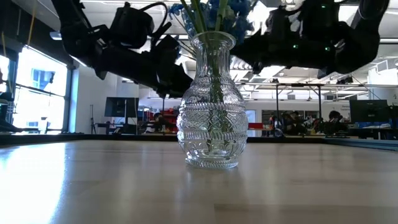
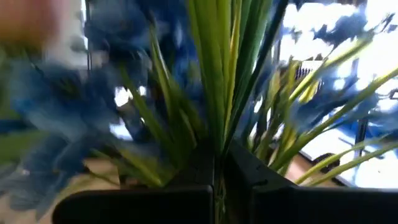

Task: Sort flowers into vase by color
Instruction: Put the blue flowers into the green vase

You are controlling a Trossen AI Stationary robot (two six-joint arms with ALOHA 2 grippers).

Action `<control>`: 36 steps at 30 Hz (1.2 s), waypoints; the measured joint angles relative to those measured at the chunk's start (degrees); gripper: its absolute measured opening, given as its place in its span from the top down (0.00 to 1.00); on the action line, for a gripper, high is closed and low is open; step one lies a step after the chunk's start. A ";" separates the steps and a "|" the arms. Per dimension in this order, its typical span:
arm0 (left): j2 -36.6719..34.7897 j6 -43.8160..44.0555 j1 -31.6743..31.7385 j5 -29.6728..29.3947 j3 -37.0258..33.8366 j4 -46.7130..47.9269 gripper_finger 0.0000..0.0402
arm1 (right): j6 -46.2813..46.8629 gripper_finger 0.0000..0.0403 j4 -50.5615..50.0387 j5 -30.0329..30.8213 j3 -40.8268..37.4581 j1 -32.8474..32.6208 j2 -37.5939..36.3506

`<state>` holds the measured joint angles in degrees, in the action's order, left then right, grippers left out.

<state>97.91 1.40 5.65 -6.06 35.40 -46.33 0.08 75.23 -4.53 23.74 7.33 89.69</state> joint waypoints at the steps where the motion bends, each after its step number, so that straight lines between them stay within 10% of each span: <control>1: 0.53 -0.10 0.00 0.01 0.56 -0.02 0.70 | -0.55 1.00 -2.69 -0.11 0.88 -0.18 0.00; 23: 2.45 -0.12 -0.04 -0.03 2.23 -0.17 0.70 | -7.35 0.98 -23.62 3.01 5.45 -2.03 -0.02; 36: 2.42 -0.14 -0.13 1.54 2.23 0.13 0.70 | -9.56 0.66 -26.48 7.53 5.41 -3.28 -0.13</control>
<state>100.33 1.26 5.52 -4.51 37.63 -46.20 -9.49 48.75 3.01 29.15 4.05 89.56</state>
